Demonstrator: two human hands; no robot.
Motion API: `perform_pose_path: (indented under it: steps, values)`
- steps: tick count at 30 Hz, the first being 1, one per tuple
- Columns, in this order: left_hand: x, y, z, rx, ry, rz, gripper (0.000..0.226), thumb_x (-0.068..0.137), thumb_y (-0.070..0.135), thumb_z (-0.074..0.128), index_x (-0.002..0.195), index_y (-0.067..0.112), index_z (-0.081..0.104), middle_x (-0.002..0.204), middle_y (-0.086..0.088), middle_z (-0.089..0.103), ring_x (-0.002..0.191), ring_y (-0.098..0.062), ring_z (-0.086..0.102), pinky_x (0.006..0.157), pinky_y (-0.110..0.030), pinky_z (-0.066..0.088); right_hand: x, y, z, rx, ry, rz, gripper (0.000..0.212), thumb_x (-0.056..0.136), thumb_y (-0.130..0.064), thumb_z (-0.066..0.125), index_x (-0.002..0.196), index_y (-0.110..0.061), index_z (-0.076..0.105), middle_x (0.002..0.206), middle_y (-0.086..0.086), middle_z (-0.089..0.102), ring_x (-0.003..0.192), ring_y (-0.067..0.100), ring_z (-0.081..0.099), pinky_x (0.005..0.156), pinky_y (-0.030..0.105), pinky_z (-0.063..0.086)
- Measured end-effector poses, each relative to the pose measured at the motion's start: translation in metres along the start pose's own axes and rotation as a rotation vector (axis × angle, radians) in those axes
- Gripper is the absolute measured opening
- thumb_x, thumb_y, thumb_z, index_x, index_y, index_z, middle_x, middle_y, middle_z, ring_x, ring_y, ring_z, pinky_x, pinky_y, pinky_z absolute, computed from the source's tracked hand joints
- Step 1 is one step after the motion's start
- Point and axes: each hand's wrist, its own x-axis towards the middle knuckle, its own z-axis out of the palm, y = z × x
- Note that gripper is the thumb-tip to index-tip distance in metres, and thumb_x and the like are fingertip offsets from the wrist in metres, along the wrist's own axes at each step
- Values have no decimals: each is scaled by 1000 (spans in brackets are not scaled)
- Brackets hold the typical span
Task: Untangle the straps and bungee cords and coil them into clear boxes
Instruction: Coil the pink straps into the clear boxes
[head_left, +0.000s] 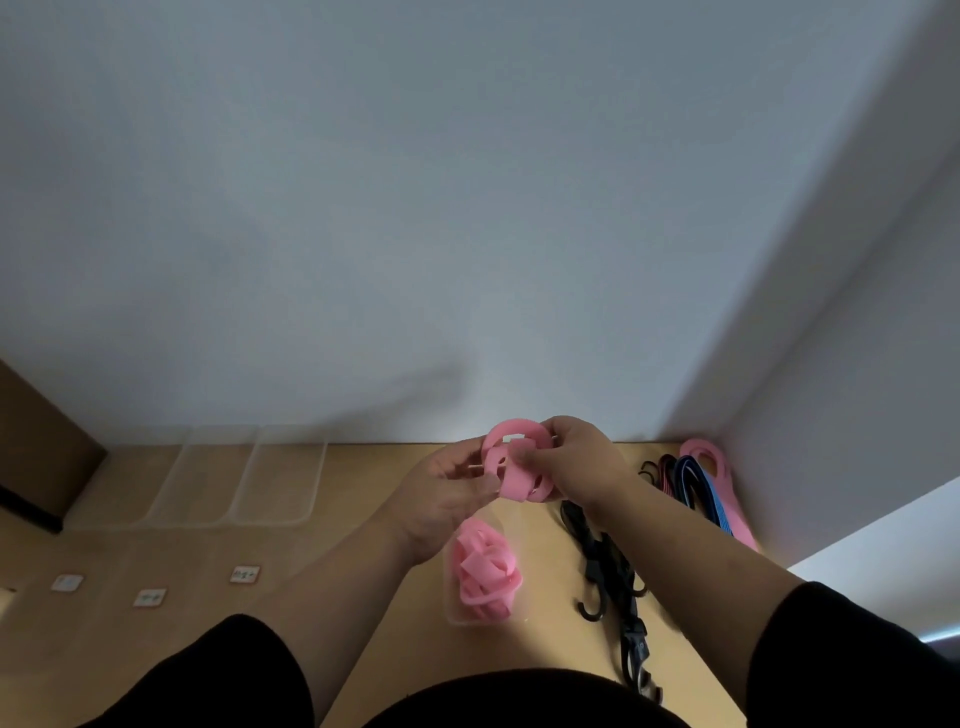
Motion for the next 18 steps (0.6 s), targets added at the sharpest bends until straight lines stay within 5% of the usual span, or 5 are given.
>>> perform_pose_path:
  steps: [5,11,15,18]
  values:
    - [-1,0,-3,40,98,8,49,77,40,85,116,13,74,114,-16,72,111,-29,67,99,-41,53,0,6,7,-115,8,-32,20,87,-31,77,94,-16,64,83,5,73,64,15,68,52,25,52]
    - [-5,-9,-6,26,247,-42,12,86,4,69,93,9,77,92,-18,68,90,-30,70,81,-40,59,-5,12,14,-262,73,-58,11,89,-21,67,95,-18,58,82,5,72,61,19,64,47,28,51]
    - [-4,-9,1,309,462,-43,17,90,6,65,91,18,76,80,-11,70,71,-22,71,67,-39,62,-8,12,23,-358,91,-84,10,91,-22,63,97,-19,56,82,3,71,54,16,60,45,26,49]
    - [-2,-9,5,578,559,44,17,91,10,62,97,20,73,90,-8,69,67,-20,71,54,-33,60,-8,15,29,-376,116,-117,11,93,-26,63,95,-19,55,77,-1,70,54,14,63,50,32,54]
